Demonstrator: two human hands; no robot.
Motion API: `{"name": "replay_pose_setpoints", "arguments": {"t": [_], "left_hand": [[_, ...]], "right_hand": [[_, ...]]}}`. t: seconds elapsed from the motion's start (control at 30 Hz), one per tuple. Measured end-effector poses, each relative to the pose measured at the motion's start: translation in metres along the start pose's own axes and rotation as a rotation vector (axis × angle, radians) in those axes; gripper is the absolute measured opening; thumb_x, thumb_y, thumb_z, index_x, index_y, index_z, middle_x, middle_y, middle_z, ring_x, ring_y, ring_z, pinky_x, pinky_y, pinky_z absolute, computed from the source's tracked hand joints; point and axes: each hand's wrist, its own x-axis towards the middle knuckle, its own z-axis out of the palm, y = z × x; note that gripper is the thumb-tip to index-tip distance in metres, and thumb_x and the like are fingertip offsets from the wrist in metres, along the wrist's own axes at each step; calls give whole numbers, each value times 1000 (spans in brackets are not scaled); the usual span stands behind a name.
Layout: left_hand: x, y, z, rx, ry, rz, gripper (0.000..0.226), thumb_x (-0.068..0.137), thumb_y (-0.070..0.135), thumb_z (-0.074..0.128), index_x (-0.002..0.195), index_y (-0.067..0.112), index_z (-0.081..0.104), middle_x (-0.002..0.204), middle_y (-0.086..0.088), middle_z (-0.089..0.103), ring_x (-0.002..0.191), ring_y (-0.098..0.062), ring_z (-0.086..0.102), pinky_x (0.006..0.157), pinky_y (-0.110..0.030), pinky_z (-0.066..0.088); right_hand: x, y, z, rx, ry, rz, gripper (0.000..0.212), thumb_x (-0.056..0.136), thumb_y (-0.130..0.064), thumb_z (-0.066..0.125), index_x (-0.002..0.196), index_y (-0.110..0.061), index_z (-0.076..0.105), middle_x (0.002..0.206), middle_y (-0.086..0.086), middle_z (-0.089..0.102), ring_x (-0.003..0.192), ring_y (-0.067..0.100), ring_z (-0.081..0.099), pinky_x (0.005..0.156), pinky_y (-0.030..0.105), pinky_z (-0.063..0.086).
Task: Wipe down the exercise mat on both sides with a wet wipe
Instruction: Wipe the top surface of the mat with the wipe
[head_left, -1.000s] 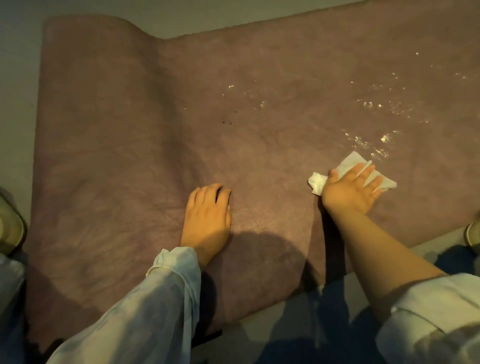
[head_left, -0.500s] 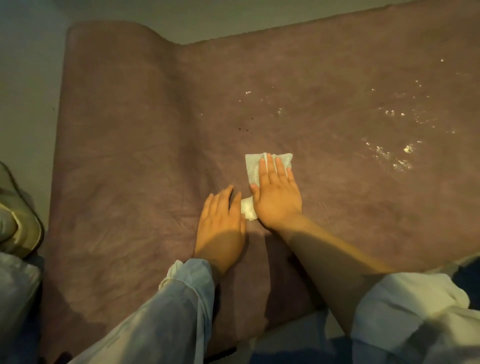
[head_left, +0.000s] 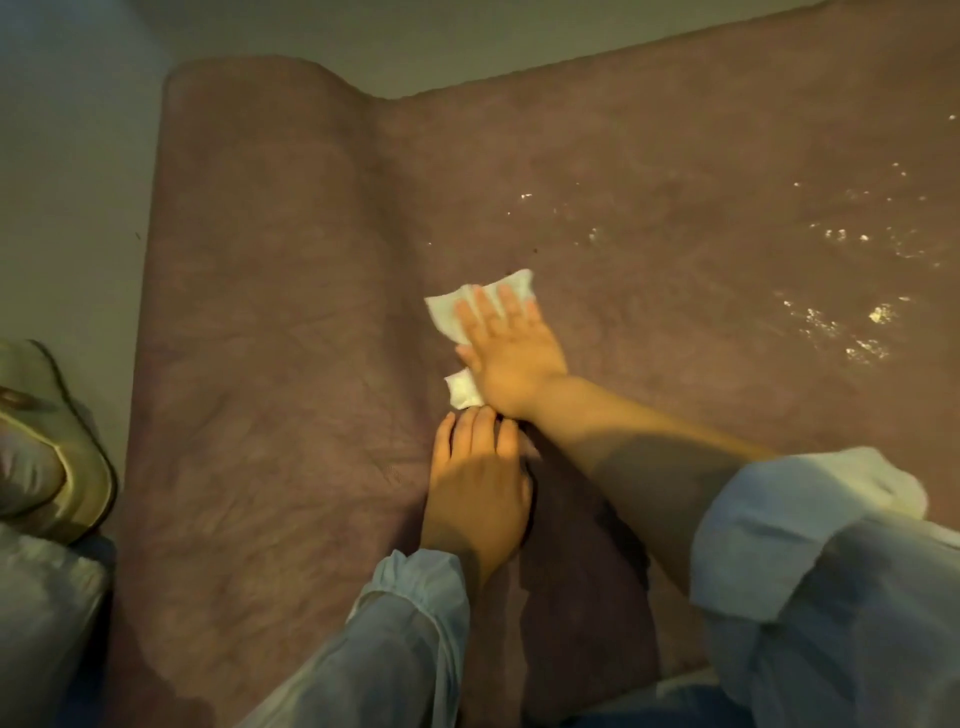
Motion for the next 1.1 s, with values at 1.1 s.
{"name": "replay_pose_setpoints", "arguments": {"t": [1.1], "left_hand": [[-1,-6,0,-97,-72,232,46,80,25,40,116,8,65,115,-7,65,105,-24,63,90,-34,48]], "right_hand": [[-24,55,-5,80,-15,224,60,102,-39,14,150,-11,-8,158,3,-14,145,17,-15,115,38,-11]]}}
